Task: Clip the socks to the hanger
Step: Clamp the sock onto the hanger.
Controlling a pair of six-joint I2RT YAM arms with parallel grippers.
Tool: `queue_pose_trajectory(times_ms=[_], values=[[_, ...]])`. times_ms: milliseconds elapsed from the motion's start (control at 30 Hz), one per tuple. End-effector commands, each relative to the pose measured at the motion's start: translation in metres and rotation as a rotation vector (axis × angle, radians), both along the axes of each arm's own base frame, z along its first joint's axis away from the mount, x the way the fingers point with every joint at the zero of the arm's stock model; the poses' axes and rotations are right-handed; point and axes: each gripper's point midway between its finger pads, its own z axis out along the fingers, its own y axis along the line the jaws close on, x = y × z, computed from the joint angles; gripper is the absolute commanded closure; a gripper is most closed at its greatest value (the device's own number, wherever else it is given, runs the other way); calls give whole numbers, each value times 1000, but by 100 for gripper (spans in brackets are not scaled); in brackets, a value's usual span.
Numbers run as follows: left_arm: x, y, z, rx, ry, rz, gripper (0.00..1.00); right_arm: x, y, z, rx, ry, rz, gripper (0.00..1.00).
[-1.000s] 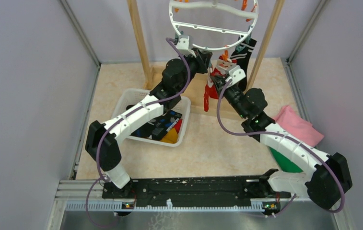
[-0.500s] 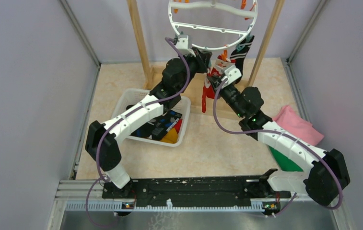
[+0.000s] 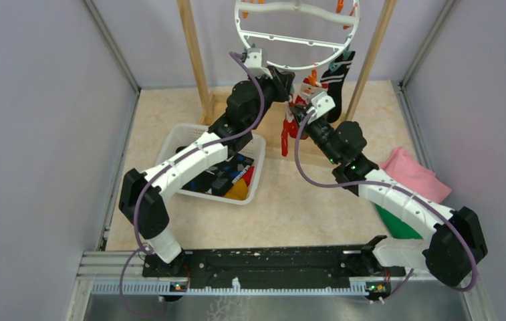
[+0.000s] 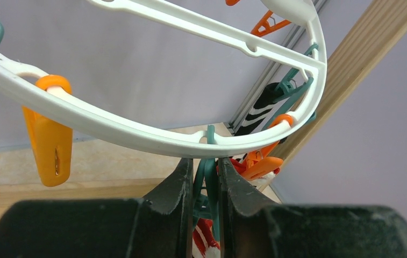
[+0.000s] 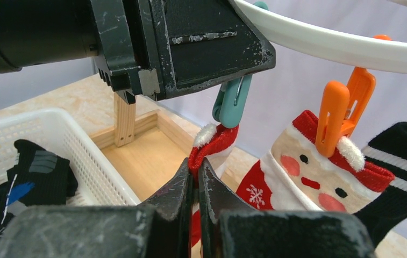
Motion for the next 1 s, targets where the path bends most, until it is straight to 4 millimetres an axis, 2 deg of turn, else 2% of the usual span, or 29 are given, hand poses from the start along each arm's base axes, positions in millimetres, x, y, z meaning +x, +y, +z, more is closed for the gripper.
queue_pose_trajectory(times_ms=[0, 633, 967], values=[[-2, 14, 32, -82, -15, 46, 100, -4, -1, 43, 56, -103, -16, 100], [-1, 11, 23, -111, 44, 40, 100, -4, 6, 51, 63, -128, 5, 100], [-2, 11, 20, -110, 56, 42, 100, -3, 3, 65, 76, -169, -15, 100]])
